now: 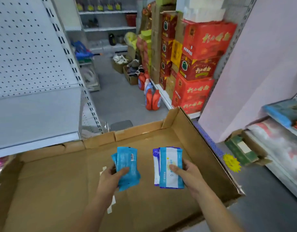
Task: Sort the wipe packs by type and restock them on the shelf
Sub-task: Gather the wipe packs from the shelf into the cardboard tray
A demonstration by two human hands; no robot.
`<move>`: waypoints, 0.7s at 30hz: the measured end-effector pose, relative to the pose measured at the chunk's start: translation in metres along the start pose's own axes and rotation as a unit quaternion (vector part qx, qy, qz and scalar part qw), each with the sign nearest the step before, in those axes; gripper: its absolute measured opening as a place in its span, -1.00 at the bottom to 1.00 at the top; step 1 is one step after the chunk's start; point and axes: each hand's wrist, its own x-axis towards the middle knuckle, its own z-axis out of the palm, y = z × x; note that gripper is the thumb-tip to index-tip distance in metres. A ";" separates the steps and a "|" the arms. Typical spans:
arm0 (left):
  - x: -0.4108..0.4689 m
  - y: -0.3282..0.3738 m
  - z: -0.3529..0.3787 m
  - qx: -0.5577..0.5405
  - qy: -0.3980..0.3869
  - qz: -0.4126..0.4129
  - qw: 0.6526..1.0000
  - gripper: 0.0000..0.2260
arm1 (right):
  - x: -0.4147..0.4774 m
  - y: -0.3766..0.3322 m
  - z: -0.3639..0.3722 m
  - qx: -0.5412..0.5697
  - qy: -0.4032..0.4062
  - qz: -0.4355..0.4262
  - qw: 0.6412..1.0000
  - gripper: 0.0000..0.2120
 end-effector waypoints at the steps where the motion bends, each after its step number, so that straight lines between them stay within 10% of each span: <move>1: 0.005 -0.001 0.008 0.003 0.004 0.001 1.000 -0.70 | 0.013 -0.005 -0.005 -0.007 -0.008 0.000 1.000 -0.64; 14: 0.031 -0.010 0.029 0.195 0.193 0.020 0.961 -0.26 | 0.089 -0.029 -0.006 -0.220 0.004 -0.080 0.972 -0.42; 21: -0.025 0.018 -0.043 0.133 0.178 0.112 0.969 -0.49 | 0.049 -0.055 0.093 -0.122 -0.233 -0.138 0.955 -0.47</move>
